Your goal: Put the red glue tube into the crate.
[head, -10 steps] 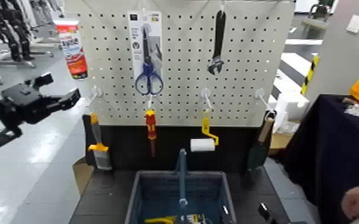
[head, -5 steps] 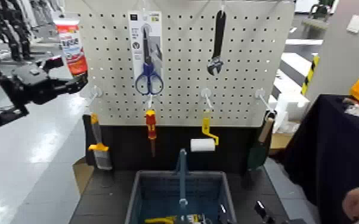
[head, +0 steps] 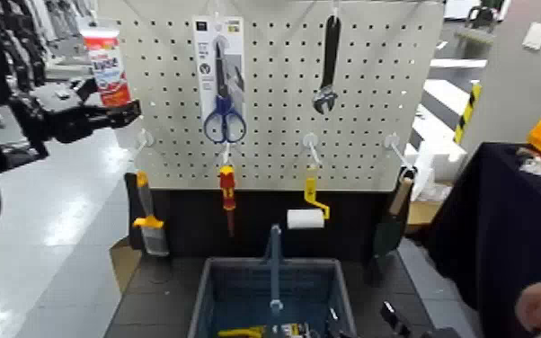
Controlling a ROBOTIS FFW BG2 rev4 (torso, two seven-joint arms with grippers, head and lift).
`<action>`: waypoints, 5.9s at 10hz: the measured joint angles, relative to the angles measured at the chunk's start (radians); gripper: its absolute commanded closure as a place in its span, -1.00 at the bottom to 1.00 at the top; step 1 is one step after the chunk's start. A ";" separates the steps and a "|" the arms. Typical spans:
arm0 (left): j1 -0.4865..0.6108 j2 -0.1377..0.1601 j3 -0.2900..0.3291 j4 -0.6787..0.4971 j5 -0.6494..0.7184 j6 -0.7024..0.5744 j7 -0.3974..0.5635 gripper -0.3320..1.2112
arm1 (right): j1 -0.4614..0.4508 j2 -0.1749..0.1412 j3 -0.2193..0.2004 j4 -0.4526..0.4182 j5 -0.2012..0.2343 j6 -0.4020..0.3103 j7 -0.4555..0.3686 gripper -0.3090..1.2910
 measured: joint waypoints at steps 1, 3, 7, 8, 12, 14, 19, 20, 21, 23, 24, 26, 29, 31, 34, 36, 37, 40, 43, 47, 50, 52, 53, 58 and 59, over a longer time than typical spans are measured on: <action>-0.003 0.002 0.000 0.002 0.005 0.008 -0.003 0.66 | 0.000 0.000 0.000 0.000 0.000 0.000 0.002 -0.45; -0.009 0.005 -0.002 0.001 0.015 0.036 -0.003 0.89 | 0.000 0.002 0.000 0.001 0.000 0.003 0.003 -0.45; -0.013 0.009 -0.013 -0.015 0.016 0.055 0.018 0.96 | 0.000 0.006 0.000 0.002 0.000 0.007 0.004 -0.45; -0.013 0.011 -0.017 -0.018 0.016 0.054 0.020 0.96 | 0.000 0.007 -0.001 0.002 0.000 0.008 0.004 -0.45; -0.016 0.015 -0.016 -0.018 0.024 0.053 0.021 0.96 | 0.000 0.009 -0.001 0.001 0.001 0.012 0.006 -0.45; -0.020 0.017 -0.010 -0.025 0.028 0.045 0.028 0.96 | 0.000 0.009 -0.001 0.002 0.001 0.017 0.009 -0.45; -0.061 0.042 -0.018 -0.101 0.037 0.044 0.044 0.96 | -0.005 0.013 -0.004 0.002 0.000 0.038 0.028 -0.44; -0.061 0.040 -0.032 -0.122 0.049 0.048 0.045 0.96 | -0.005 0.013 -0.005 0.002 0.000 0.040 0.029 -0.44; -0.058 0.035 -0.044 -0.140 0.061 0.051 0.048 0.96 | -0.005 0.014 -0.005 0.002 0.000 0.041 0.031 -0.44; -0.036 0.016 -0.073 -0.173 0.087 0.061 0.056 0.96 | -0.003 0.012 -0.006 0.002 0.000 0.042 0.031 -0.44; -0.024 0.006 -0.091 -0.188 0.101 0.065 0.062 0.96 | -0.003 0.012 -0.006 0.002 0.000 0.043 0.030 -0.44; 0.007 -0.018 -0.123 -0.207 0.129 0.074 0.072 0.96 | -0.003 0.012 -0.005 0.002 0.000 0.046 0.030 -0.44; 0.073 -0.054 -0.164 -0.199 0.162 0.092 0.085 0.96 | -0.003 0.013 -0.004 0.001 0.000 0.051 0.031 -0.44; 0.115 -0.071 -0.195 -0.175 0.182 0.101 0.087 0.96 | -0.003 0.012 -0.002 0.000 -0.001 0.054 0.031 -0.44; 0.181 -0.099 -0.226 -0.145 0.207 0.113 0.090 0.96 | -0.003 0.011 -0.001 -0.001 -0.002 0.057 0.031 -0.44; 0.218 -0.111 -0.247 -0.133 0.199 0.125 0.093 0.96 | -0.003 0.009 0.000 -0.001 -0.003 0.058 0.031 -0.44; 0.239 -0.115 -0.260 -0.126 0.193 0.129 0.096 0.96 | -0.003 0.008 0.001 -0.002 -0.004 0.059 0.030 -0.44; 0.295 -0.123 -0.271 -0.093 0.167 0.145 0.094 0.96 | -0.002 0.007 0.000 -0.003 -0.005 0.061 0.031 -0.44; 0.311 -0.131 -0.289 -0.003 0.154 0.129 0.077 0.96 | -0.003 0.006 0.000 -0.001 -0.008 0.062 0.036 -0.44; 0.316 -0.139 -0.310 0.105 0.152 0.102 0.063 0.96 | -0.003 0.011 -0.003 0.002 -0.009 0.063 0.045 -0.44; 0.315 -0.145 -0.328 0.151 0.151 0.091 0.059 0.96 | -0.003 0.011 -0.003 0.002 -0.009 0.063 0.046 -0.44; 0.314 -0.147 -0.340 0.168 0.146 0.090 0.056 0.96 | -0.003 0.011 -0.003 0.002 -0.011 0.063 0.046 -0.44; 0.313 -0.147 -0.345 0.174 0.144 0.090 0.056 0.96 | -0.003 0.011 -0.003 0.002 -0.011 0.063 0.046 -0.44; 0.310 -0.148 -0.359 0.196 0.139 0.088 0.055 0.96 | -0.003 0.011 -0.004 0.004 -0.011 0.063 0.050 -0.44; 0.309 -0.147 -0.362 0.203 0.136 0.088 0.055 0.96 | -0.004 0.012 -0.005 0.006 -0.012 0.063 0.056 -0.44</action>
